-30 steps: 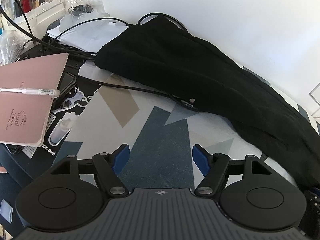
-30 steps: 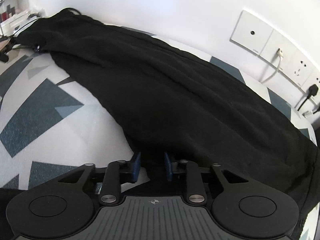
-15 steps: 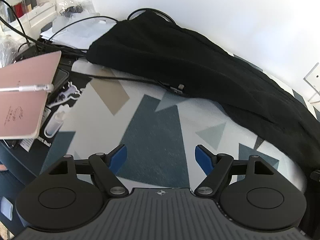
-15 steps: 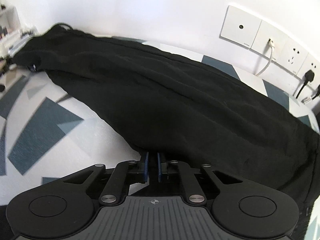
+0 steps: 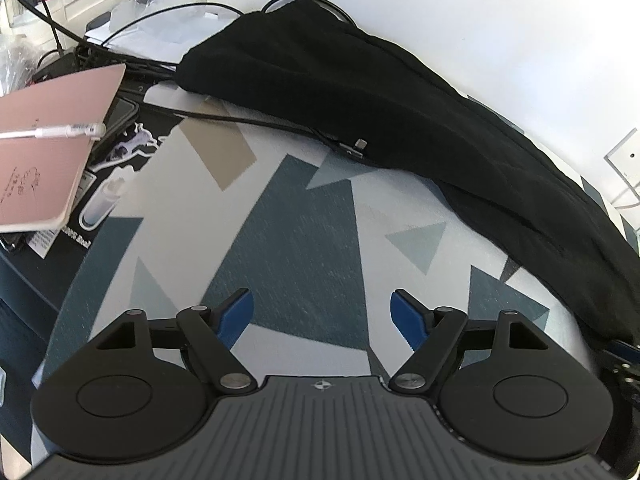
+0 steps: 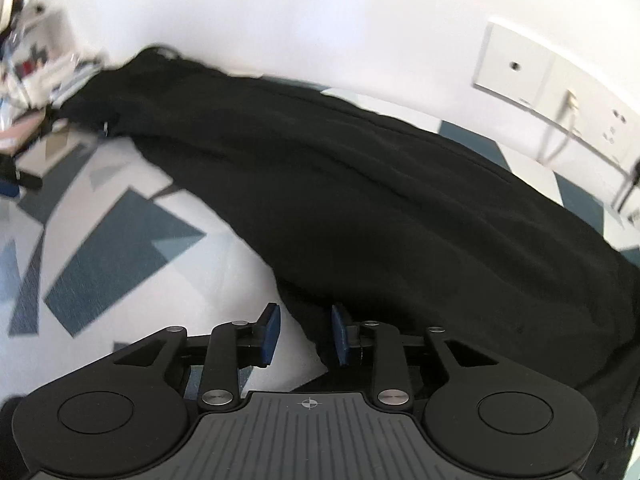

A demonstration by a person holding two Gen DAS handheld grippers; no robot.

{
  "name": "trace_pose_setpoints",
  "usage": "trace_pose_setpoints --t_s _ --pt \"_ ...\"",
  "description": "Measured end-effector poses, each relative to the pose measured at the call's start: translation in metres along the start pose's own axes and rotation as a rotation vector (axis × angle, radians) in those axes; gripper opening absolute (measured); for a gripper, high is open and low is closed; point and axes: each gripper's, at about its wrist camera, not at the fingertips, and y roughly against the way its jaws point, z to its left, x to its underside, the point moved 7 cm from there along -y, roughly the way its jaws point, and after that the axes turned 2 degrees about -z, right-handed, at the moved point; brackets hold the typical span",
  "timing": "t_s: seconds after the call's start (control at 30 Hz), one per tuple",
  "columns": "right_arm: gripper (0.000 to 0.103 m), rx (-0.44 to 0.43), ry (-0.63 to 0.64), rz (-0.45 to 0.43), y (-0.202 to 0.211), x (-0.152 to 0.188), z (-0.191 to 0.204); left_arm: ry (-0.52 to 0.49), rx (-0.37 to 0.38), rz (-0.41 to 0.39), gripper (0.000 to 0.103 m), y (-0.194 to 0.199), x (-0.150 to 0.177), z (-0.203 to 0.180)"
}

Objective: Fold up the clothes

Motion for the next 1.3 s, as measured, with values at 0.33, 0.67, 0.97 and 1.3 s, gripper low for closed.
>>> trace_pose_setpoints --t_s 0.33,0.67,0.97,1.3 --pt "0.001 -0.062 -0.023 -0.077 0.028 -0.007 -0.012 0.085 0.076 -0.017 0.082 -0.005 -0.004 0.003" --pt "0.001 -0.228 -0.138 -0.218 0.098 -0.001 -0.047 0.24 0.307 -0.035 0.093 -0.039 -0.016 -0.051" --pt "0.001 -0.237 -0.132 -0.218 0.113 0.015 -0.047 0.421 0.361 -0.112 0.091 -0.061 -0.04 -0.076" --pt "0.001 -0.201 -0.168 -0.215 0.116 0.027 -0.064 0.821 0.448 -0.24 0.056 -0.058 -0.067 -0.019"
